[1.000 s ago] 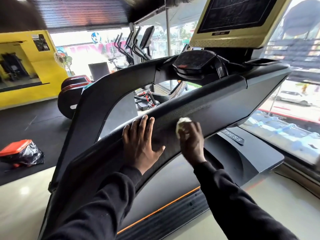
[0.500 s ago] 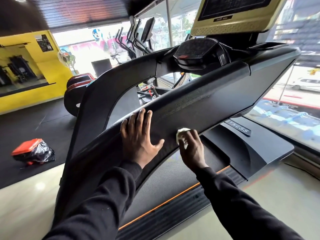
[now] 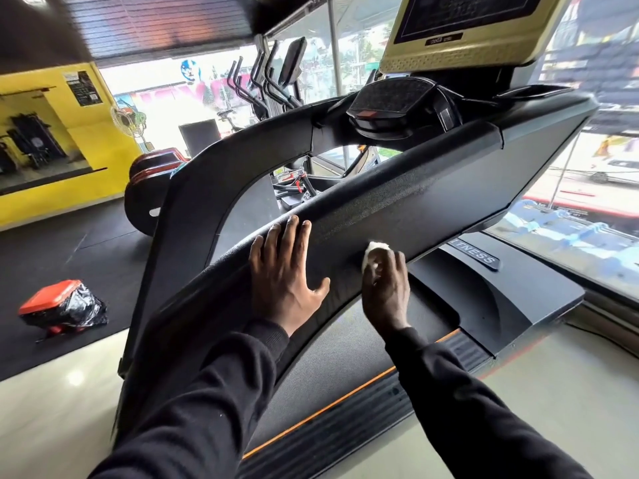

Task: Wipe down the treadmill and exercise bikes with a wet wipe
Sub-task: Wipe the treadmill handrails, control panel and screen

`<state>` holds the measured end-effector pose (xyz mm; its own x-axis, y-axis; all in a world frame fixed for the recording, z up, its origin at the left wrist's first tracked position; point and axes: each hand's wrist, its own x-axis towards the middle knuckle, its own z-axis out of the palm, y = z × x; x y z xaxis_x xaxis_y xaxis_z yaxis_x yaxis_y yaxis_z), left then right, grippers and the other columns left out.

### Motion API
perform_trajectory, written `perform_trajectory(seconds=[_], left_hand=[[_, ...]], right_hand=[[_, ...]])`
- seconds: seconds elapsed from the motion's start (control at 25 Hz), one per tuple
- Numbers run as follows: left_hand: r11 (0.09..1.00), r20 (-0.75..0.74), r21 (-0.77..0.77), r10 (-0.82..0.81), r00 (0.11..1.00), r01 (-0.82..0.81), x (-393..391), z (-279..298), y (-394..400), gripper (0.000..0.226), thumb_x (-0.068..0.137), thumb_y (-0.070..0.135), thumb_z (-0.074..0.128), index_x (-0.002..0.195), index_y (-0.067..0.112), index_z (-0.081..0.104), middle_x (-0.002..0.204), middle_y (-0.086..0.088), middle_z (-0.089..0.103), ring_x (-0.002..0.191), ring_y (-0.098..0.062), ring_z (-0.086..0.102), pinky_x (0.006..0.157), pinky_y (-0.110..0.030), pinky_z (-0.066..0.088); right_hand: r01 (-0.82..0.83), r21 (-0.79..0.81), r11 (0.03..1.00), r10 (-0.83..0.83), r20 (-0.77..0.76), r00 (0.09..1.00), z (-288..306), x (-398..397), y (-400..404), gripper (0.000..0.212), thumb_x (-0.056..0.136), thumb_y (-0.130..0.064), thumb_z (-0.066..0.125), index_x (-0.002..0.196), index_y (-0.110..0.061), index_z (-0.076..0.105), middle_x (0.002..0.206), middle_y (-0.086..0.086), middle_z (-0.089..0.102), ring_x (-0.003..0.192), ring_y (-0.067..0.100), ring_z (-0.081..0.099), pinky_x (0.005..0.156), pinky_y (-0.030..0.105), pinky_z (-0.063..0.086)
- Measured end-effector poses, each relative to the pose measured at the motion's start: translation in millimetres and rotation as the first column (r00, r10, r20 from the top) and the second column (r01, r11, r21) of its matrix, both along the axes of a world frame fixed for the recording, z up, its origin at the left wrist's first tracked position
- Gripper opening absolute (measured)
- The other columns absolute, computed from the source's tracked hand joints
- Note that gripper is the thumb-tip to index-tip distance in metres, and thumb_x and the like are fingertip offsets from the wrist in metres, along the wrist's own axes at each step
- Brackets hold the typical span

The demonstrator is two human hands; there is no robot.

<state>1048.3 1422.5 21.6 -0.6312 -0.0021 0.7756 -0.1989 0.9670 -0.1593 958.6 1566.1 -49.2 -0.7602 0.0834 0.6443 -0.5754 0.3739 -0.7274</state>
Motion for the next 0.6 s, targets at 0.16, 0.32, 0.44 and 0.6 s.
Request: perform_trajectory(seconds=[0.16,0.32,0.44,0.6], left_hand=[[0.999,0.008,0.022,-0.026,1.0,0.026,2,2,-2,0.099,0.066,0.049,0.075,0.15,0.014,0.038,0.154,-0.007,0.039,0.137,-0.031,0.038,0.115,-0.049,0.023],[0.998,0.028,0.051,-0.044,0.999,0.042,5,7,-4,0.096,0.067,0.048,0.075,0.15,0.015,0.038,0.153,-0.006,0.04,0.137,-0.028,0.037,0.113,-0.046,0.027],[0.995,0.042,0.087,-0.054,0.998,0.05,9,5,-10,0.094,0.069,0.047,0.075,0.149,0.015,0.039,0.152,-0.007,0.041,0.136,-0.031,0.04,0.111,-0.047,0.031],[0.996,0.065,0.084,0.038,0.997,-0.044,21,0,-16,0.093,0.073,0.053,0.069,0.151,0.016,0.035,0.155,-0.011,0.034,0.139,-0.034,0.036,0.115,-0.052,0.026]], right_hand=[[-0.153,0.079,0.985,0.161,-0.109,0.981,2,12,-3,0.016,0.087,-0.003,0.062,0.1,-0.013,0.062,0.097,0.001,0.054,0.082,0.021,0.056,0.071,0.03,0.046],[-0.096,-0.035,0.995,0.092,-0.089,0.992,26,9,-12,0.013,0.085,-0.004,0.06,0.096,-0.011,0.063,0.099,0.004,0.055,0.084,0.025,0.056,0.074,0.035,0.047],[-0.194,0.097,0.976,0.213,-0.252,0.944,25,11,-13,0.014,0.086,-0.004,0.06,0.096,-0.011,0.067,0.101,0.005,0.059,0.088,0.025,0.058,0.079,0.035,0.049],[-0.116,-0.039,0.992,0.109,-0.156,0.982,37,13,-21,0.013,0.088,-0.004,0.063,0.098,-0.008,0.067,0.105,0.008,0.059,0.092,0.027,0.058,0.082,0.036,0.049]])
